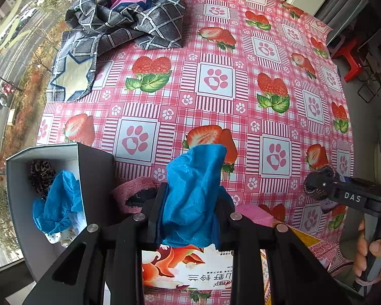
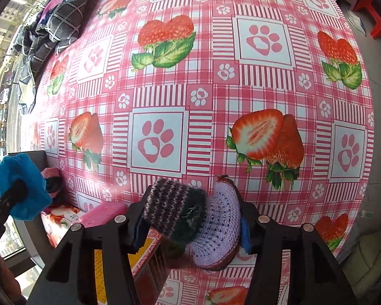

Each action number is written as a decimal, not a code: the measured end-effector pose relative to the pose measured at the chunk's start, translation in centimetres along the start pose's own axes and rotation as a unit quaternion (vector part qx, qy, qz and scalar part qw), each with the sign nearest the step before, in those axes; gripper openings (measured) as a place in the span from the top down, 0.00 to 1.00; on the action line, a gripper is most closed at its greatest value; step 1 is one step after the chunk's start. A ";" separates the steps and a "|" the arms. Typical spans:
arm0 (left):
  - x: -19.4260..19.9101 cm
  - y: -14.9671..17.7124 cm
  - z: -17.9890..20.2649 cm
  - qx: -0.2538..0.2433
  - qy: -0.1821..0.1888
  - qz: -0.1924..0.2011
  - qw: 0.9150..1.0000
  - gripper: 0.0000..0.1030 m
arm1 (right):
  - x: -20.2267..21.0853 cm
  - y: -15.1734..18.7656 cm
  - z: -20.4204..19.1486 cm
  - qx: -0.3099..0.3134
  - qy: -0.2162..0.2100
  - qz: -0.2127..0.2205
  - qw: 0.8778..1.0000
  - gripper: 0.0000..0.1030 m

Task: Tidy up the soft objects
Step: 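Carry the teal cloth and purple knit hat with both tools over the white box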

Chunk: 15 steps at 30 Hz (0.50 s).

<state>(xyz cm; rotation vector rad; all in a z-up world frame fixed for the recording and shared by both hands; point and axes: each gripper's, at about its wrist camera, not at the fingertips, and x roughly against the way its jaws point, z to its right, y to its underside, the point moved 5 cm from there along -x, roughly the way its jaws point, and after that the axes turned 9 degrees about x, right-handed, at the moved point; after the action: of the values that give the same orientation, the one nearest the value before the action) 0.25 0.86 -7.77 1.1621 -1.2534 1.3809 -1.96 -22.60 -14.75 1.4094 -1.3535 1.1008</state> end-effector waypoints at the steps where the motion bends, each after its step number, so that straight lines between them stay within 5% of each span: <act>1: 0.5 0.1 -0.1 0.000 0.000 0.005 1.000 0.70 | 1.2 -0.2 -0.4 0.003 -0.003 0.011 1.000 0.45; 15: 8.0 2.1 -2.0 -0.004 0.008 0.062 0.998 0.70 | 11.0 -0.3 -8.8 0.044 -0.035 0.094 0.994 0.45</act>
<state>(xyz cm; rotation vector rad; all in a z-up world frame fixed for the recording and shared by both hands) -3.06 2.99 -0.21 1.0814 -1.3378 1.4711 -1.69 -16.60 -2.06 1.4182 -1.5289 1.2557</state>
